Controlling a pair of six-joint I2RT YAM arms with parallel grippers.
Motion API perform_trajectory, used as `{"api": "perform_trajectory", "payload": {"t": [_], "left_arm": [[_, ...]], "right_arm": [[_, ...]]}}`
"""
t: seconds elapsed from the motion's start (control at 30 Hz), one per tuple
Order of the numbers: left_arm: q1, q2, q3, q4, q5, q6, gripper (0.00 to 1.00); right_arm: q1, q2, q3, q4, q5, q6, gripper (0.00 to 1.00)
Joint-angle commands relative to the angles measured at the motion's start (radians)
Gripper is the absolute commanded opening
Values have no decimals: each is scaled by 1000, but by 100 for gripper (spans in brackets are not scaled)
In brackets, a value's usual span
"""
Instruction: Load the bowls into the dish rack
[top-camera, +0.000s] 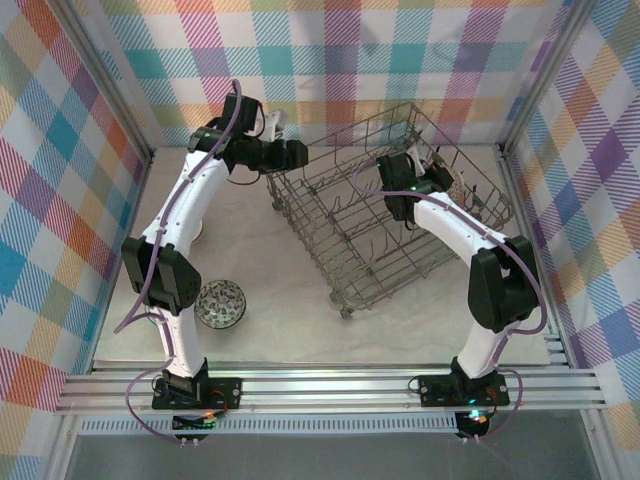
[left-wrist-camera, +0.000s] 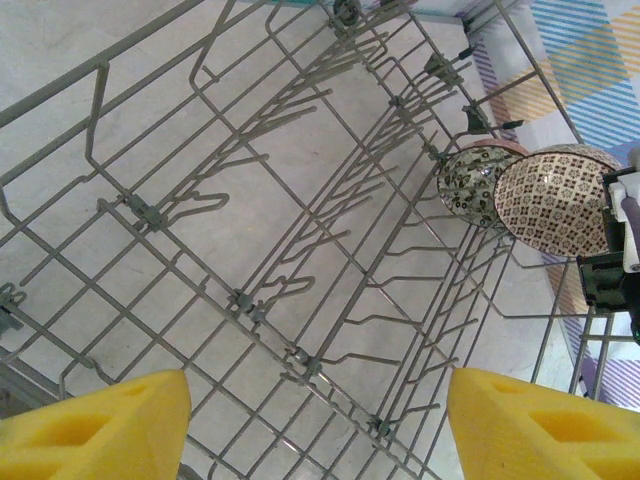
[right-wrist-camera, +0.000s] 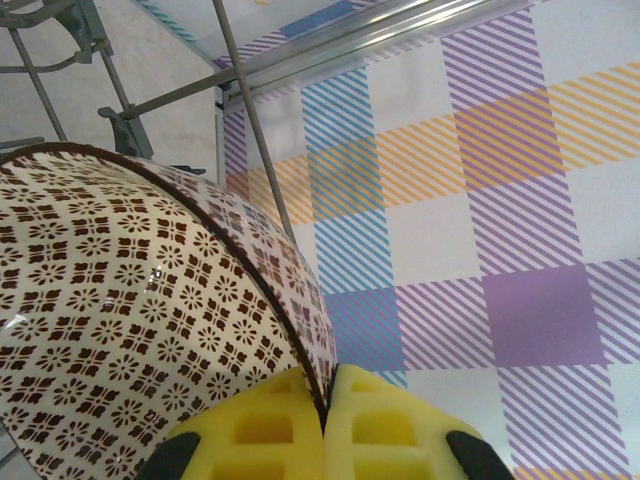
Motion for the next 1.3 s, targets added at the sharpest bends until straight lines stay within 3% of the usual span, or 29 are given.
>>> {"api": "perform_trajectory", "payload": {"t": [0.0,0.27,1.27], "left_arm": [[9,38,-15,-34,18,15,69],[9,29,-33,-25,30,10,69],[-1,15,-109,-33,16,-11,68]], "right_arm": [[8,0,25,125,57,-92,0],[7,24,-16,287,54,-237,0],[-18,9,-116,188,80,-124,0]]}}
